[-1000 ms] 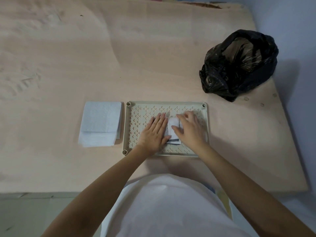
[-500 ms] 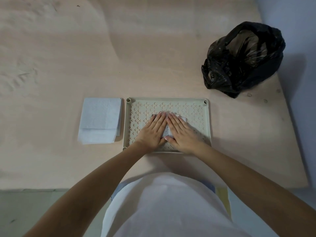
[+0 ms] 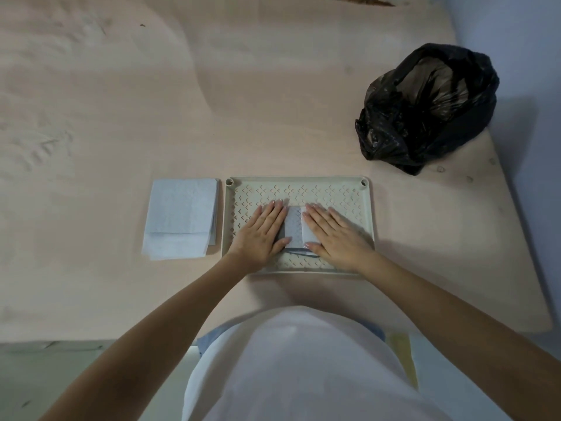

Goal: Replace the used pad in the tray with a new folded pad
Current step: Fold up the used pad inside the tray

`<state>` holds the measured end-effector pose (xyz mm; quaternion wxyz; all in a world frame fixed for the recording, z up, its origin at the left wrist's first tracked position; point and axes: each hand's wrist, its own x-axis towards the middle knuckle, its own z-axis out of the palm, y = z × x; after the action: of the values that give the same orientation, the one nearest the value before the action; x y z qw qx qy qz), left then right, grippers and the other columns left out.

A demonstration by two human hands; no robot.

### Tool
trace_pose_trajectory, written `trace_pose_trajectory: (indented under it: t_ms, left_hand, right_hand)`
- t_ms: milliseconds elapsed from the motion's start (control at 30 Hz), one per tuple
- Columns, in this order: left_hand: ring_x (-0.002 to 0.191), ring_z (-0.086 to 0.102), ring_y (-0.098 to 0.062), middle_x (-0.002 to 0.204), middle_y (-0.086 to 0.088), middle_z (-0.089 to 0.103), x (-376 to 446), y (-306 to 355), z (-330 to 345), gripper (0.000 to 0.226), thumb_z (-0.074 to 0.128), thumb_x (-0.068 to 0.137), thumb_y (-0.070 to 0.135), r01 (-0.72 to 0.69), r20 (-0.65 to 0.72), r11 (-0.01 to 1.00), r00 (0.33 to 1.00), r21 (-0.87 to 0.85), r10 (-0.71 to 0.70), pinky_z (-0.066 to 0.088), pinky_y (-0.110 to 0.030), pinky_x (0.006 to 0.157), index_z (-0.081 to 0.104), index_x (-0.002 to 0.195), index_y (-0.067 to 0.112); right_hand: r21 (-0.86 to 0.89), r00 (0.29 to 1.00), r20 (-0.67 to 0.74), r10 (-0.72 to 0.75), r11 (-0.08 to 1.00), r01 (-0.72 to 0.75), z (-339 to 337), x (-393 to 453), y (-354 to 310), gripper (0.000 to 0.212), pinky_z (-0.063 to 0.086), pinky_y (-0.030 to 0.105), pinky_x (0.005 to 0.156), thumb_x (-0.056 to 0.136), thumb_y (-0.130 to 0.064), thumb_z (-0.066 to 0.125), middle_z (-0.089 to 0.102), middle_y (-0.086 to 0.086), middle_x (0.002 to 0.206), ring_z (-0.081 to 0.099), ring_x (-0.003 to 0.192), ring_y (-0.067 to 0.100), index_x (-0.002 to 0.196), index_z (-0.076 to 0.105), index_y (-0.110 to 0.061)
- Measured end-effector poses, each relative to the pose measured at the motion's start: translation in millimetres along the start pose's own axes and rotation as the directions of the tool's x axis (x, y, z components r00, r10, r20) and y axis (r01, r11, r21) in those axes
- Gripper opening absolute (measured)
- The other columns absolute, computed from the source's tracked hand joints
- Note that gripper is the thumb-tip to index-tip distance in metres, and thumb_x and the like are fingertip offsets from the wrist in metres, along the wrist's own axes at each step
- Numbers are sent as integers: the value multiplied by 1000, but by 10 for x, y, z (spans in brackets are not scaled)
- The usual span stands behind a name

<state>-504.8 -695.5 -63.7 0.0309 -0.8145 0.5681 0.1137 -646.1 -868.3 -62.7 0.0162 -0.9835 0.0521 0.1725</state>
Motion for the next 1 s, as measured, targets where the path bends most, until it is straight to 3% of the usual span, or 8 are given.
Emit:
trace_pose_trajectory:
  t_ms: [100, 333, 533, 767, 1000]
  left_hand:
    - [145, -14, -20, 154, -6, -18, 6, 1, 23, 71, -6, 91, 54, 13, 16, 999, 1000, 47, -13, -10, -36, 119, -16, 144, 8]
    - [144, -15, -22, 156, -8, -15, 14, 72, -28, 67, 5, 98, 51, 47, 36, 989, 998, 137, -53, -15, -39, 116, -21, 142, 6]
    - [144, -16, -22, 156, -11, -15, 39, 238, -64, 70, 3, 97, 52, -57, 44, 995, 998, 87, 53, -5, -40, 119, -16, 145, 5]
    - [144, -18, -23, 155, -12, -19, 49, 229, 19, 68, 2, 98, 50, -51, 62, 995, 997, 88, 45, -1, -41, 118, -23, 141, 4]
    - [145, -15, -22, 157, -10, -14, 72, 188, 76, 70, 10, 99, 51, -54, 73, 998, 996, 37, 51, -3, -39, 118, -14, 146, 5]
  right_hand:
    - [-8, 1000, 9, 14, 1000, -14, 21, 34, -17, 70, -9, 40, 119, 91, -56, -6, -30, 6, 150, -22, 143, 20, 140, -27, -11]
    - [-48, 1000, 19, 24, 999, -23, 25, 43, -40, 68, -8, 42, 119, 97, -53, 4, -32, 7, 148, -21, 144, 22, 139, -28, -10]
    - [-43, 998, -64, -6, 999, 3, -3, -33, -102, 71, -14, 38, 117, 95, -54, 2, -22, 8, 151, -16, 144, 21, 145, -17, -7]
    - [-55, 1000, -3, 5, 998, -5, 64, -17, -104, 75, -8, 41, 119, 91, -58, -2, -27, 8, 150, -19, 144, 22, 141, -24, -7]
    - [-37, 999, 51, -6, 999, 8, 52, 4, -84, 72, -12, 39, 118, 94, -56, 2, -34, 6, 146, -28, 139, 19, 138, -29, -9]
